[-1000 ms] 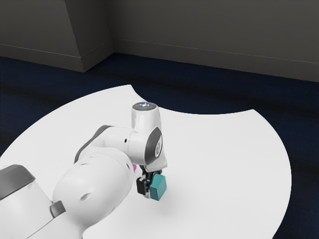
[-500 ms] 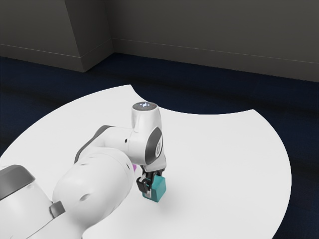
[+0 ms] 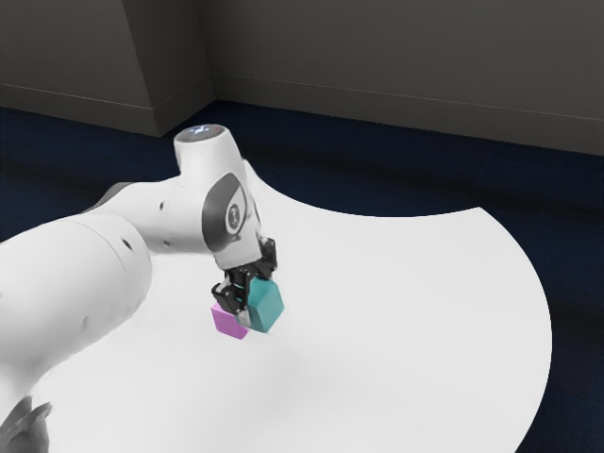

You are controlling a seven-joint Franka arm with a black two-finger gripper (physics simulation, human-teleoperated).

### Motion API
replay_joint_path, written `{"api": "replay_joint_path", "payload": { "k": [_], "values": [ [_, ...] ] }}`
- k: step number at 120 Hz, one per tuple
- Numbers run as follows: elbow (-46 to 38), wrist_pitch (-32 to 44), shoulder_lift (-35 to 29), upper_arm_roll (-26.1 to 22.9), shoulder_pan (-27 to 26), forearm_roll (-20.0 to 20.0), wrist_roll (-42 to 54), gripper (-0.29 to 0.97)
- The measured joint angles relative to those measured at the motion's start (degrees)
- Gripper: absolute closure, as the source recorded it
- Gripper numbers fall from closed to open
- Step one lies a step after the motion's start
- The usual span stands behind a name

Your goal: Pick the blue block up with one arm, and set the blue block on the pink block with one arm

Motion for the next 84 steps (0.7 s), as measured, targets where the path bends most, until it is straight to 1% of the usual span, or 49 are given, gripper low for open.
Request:
{"api": "replay_joint_path", "payload": {
  "k": [8,15,20,26,30,34,44,55,62,77,84],
  "values": [
    [-2.1,0.3,2.8,3.5,-2.6,3.6,0.4,0.34],
    [-6.0,1.9,7.1,8.1,-7.2,6.2,0.8,0.34],
    [-8.4,3.6,12.1,12.3,-11.4,8.8,1.0,0.34],
    [-10.5,6.0,18.3,18.6,-16.9,12.6,1.2,0.34],
    [-11.3,7.5,21.4,21.5,-19.0,15.3,1.3,0.34],
    [-11.6,8.8,23.4,23.0,-19.9,17.6,1.5,0.34],
    [-11.6,11.8,27.3,24.6,-20.3,21.5,1.7,0.34],
    [-10.7,14.3,30.7,24.9,-18.2,25.2,2.0,0.34],
    [-9.6,15.4,31.8,24.9,-17.4,27.8,2.0,0.34],
    [-8.6,16.9,33.3,24.4,-17.2,36.7,-0.7,0.34],
    [-8.5,17.3,33.4,24.3,-17.2,39.7,-2.9,0.34]
  ]
}}
